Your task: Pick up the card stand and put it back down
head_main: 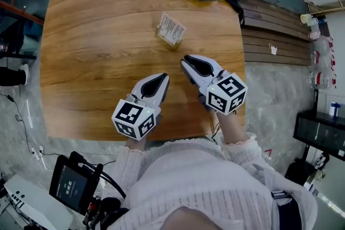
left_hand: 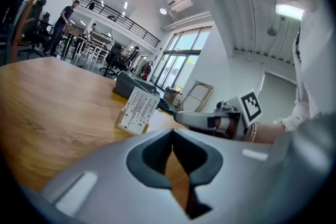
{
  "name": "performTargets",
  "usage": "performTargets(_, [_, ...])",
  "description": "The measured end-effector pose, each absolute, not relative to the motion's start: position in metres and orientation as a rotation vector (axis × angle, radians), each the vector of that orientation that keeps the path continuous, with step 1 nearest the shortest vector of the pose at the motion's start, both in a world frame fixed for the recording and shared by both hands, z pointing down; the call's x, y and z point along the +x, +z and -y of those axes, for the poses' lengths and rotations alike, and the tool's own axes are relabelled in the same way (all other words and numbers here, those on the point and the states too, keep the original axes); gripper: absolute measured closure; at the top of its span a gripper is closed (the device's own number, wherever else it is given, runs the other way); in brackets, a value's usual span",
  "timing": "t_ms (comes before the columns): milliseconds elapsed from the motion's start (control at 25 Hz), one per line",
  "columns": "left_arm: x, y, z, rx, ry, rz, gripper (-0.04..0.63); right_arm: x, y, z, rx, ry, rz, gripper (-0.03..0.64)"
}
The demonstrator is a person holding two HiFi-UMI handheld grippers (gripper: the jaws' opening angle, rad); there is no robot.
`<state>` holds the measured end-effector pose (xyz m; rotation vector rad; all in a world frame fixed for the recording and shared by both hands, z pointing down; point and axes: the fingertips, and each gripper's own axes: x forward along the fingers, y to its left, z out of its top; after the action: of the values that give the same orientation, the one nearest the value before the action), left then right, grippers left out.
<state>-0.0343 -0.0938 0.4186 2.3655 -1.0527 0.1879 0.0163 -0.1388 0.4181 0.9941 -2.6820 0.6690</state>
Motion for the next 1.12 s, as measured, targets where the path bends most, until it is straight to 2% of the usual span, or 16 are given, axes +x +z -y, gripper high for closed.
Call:
performTargets(280, [-0.033, 0.435, 0.116, 2.324, 0.156, 1.001, 0.586, 0.011, 0.459, 0.185, 1.027, 0.642, 2.559, 0.422])
performTargets(400, [-0.030, 0.439, 0.122, 2.301, 0.132, 0.986, 0.586, 0.010, 0.475, 0.202, 1.035, 0.631, 2.511, 0.393])
performTargets(680, [-0.044, 0.463, 0.143, 2.225, 0.112, 1.003, 0.587, -0.007, 0.514, 0.233, 0.941, 0.596, 2.414, 0.354])
performTargets(1120, [-0.049, 0.478, 0.155, 2.157, 0.068, 1.015, 0.586, -0.023, 0.545, 0.258, 0.819, 0.430, 2.299, 0.345])
